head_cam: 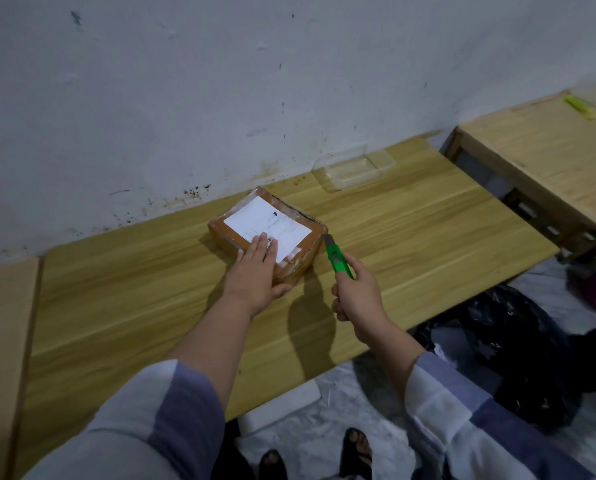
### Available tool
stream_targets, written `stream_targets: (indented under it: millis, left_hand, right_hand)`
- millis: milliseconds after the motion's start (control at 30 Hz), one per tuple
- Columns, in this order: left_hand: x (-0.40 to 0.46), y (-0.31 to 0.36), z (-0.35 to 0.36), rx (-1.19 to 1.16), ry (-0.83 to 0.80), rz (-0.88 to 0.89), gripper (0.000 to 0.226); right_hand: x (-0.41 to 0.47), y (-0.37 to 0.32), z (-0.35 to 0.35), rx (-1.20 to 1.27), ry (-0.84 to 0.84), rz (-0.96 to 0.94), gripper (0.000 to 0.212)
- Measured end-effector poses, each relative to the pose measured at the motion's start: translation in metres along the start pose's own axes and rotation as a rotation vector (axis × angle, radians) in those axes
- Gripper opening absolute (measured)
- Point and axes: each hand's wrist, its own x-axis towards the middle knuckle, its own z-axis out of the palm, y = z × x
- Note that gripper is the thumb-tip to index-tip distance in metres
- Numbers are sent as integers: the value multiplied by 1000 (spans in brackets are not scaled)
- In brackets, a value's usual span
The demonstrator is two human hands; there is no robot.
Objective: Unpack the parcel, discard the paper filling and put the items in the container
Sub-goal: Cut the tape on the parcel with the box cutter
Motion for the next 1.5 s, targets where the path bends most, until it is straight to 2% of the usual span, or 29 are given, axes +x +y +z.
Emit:
stream_targets:
  millis: [367, 967, 1500]
  left_hand:
    - [3, -2, 2, -4, -2, 12, 97]
    - [11, -10, 4, -16, 14, 19, 97]
    - [9, -16, -2, -60, 3, 48, 98]
  right_hand:
    - [-3, -7, 17, -7, 4, 31, 50]
    - [-51, 11, 41, 70, -46, 150, 45]
    - [-79, 14, 49, 58, -63, 179, 42]
